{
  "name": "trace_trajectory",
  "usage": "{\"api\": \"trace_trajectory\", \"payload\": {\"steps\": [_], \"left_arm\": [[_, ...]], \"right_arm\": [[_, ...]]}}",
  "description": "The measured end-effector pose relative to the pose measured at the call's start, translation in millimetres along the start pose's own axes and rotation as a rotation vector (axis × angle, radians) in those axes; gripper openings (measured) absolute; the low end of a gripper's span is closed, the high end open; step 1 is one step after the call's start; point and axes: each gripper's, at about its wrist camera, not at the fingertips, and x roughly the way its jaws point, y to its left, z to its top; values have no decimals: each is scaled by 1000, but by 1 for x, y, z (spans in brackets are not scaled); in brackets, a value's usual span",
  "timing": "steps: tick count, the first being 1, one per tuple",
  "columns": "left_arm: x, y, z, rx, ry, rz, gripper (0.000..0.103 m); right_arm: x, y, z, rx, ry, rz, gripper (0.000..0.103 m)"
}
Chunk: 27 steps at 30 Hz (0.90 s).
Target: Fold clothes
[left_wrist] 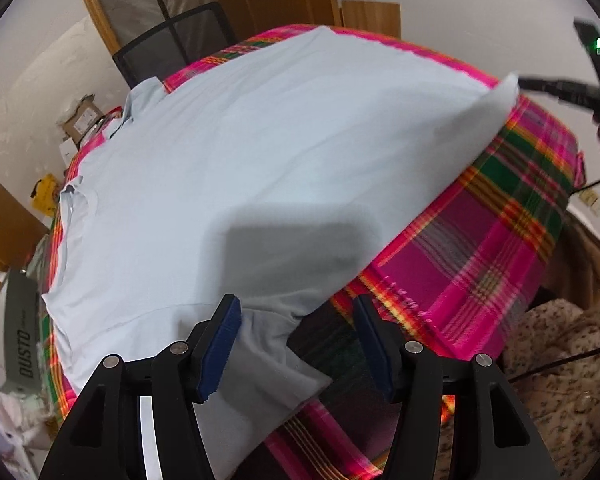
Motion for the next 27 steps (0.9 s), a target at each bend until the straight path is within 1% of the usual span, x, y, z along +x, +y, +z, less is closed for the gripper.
{"api": "trace_trajectory", "payload": {"steps": [5, 8, 10, 11, 12, 13, 15, 18, 21, 22, 24, 27], "left_arm": [[4, 4, 4, 6, 19, 34, 61], [5, 7, 5, 16, 34, 32, 60], [5, 5, 5, 37, 39, 45, 55], [5, 4, 5, 49, 41, 54, 48], [6, 4, 5, 53, 45, 61, 38], [7, 5, 5, 58, 50, 69, 34], [7, 4, 4, 69, 55, 75, 21], [6, 2, 3, 77, 50, 77, 12], [3, 5, 5, 66, 28, 82, 9], [-1, 9, 7, 41, 6, 72, 8], [-6, 16, 11, 10, -29, 76, 8], [-11, 23, 16, -10, -46, 73, 8]], "right_arm": [[1, -2, 16, 22, -16, 3, 8], [4, 0, 19, 20, -18, 0, 8], [7, 0, 19, 26, -17, 4, 8], [8, -1, 19, 30, -17, 4, 8], [9, -1, 19, 33, -15, 6, 8], [10, -2, 19, 35, -13, 7, 8], [10, -3, 17, 38, -10, 8, 8], [9, -2, 15, 35, -11, 6, 8], [7, -1, 15, 34, -23, 6, 8], [6, -1, 16, 35, -25, 6, 8], [6, -1, 17, 34, -28, 7, 8], [6, 0, 20, 16, -36, 3, 8]]}}
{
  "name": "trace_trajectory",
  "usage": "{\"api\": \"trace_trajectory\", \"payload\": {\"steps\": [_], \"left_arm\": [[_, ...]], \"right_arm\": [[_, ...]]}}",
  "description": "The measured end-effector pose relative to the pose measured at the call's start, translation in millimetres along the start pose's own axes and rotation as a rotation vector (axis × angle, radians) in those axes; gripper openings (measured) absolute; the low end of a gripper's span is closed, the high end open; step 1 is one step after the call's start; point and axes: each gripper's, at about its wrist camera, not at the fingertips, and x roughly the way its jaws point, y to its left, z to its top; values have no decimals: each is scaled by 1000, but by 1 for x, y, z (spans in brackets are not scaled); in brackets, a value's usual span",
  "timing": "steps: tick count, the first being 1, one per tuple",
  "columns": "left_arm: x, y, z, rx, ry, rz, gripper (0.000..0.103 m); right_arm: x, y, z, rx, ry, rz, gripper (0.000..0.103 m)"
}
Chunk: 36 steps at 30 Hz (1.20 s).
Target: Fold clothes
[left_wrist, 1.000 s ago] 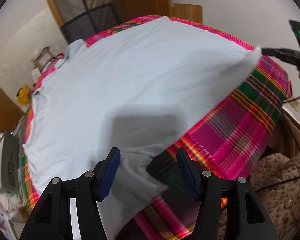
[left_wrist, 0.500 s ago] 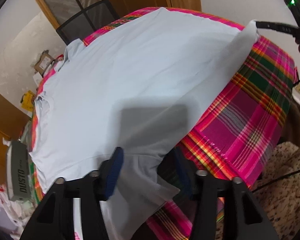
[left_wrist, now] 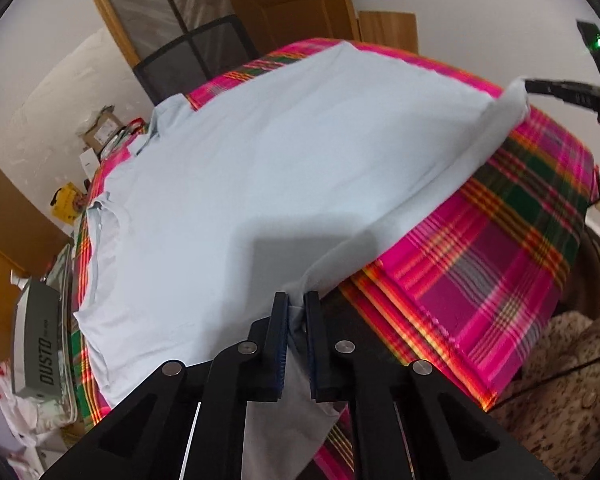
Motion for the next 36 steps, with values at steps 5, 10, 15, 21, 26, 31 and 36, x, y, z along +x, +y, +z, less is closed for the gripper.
{"api": "trace_trajectory", "payload": {"steps": [5, 10, 15, 21, 26, 31, 36], "left_arm": [[6, 10, 11, -37, -8, 7, 8], [20, 25, 27, -85, 9, -10, 9], [38, 39, 40, -125, 34, -35, 9], [61, 56, 58, -167, 57, -48, 9], [79, 68, 73, -174, 76, -53, 9], [98, 73, 88, -185, 104, -61, 10], [112, 76, 91, -191, 139, -71, 12]], "right_arm": [[8, 1, 9, -12, 3, 0, 8], [21, 1, 22, -25, 9, -2, 8], [43, 2, 38, -40, 28, -9, 8], [69, 0, 52, -40, 51, -7, 8], [88, -3, 61, -37, 74, -17, 8], [106, -8, 64, -21, 107, -26, 8], [120, -5, 64, -37, 135, -54, 8]]}}
